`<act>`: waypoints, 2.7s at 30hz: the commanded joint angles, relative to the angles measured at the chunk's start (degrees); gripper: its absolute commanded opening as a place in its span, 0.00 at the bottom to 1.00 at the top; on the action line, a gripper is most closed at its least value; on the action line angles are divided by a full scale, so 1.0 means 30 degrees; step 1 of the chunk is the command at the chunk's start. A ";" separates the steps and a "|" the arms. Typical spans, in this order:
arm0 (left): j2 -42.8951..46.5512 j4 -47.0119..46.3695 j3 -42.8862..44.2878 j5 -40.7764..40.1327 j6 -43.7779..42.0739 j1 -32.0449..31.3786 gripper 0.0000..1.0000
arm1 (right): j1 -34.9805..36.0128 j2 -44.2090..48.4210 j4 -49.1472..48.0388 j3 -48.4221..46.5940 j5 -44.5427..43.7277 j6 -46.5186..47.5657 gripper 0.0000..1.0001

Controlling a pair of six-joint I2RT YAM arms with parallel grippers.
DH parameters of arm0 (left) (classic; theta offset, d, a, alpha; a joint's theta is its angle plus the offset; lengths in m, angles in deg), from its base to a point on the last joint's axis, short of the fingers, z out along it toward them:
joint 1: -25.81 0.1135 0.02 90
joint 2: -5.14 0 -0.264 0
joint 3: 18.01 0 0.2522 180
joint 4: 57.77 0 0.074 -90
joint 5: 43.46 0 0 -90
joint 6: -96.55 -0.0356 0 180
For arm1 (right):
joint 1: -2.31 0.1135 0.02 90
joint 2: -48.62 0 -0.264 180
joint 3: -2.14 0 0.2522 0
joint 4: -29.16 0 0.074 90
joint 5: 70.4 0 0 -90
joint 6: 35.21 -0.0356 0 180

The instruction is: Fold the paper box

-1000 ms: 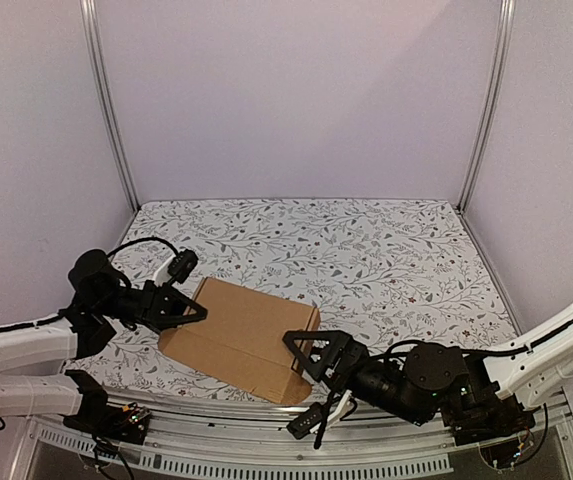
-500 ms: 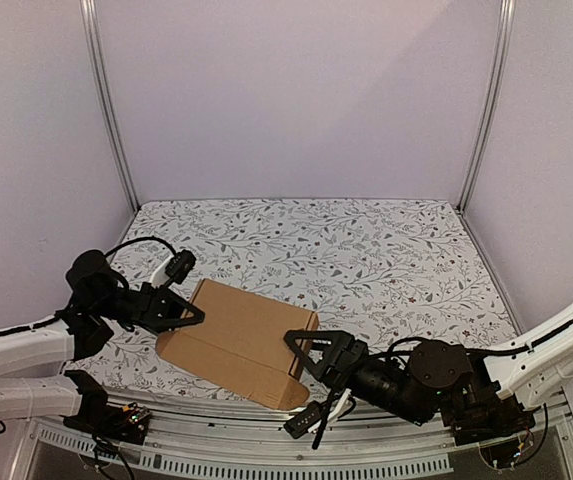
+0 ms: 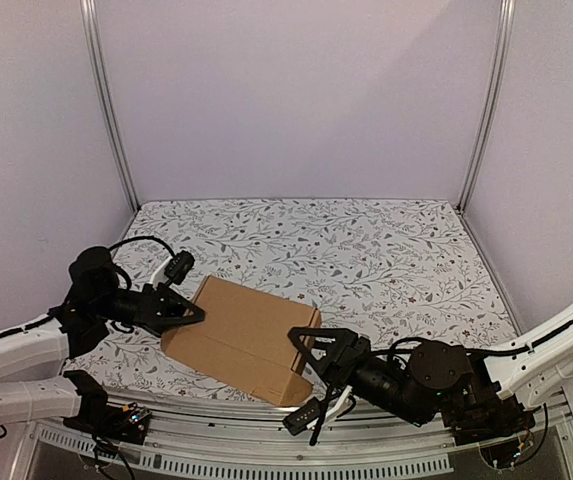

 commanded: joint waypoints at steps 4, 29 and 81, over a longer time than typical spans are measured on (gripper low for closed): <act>0.1351 0.9546 0.3230 -0.3680 -0.5606 0.0169 0.91 | 0.0089 0.1299 0.1808 0.0384 -0.1445 -0.5552 0.43; 0.1426 1.5752 0.7230 -1.2283 -1.0814 -0.0604 0.83 | -0.9633 0.4021 0.9966 0.1818 1.3665 -3.0389 0.42; -0.4767 1.5038 0.8218 -1.7356 -1.3058 -0.5097 0.28 | -1.2603 -0.0758 0.5065 0.2067 2.1816 -3.5884 0.36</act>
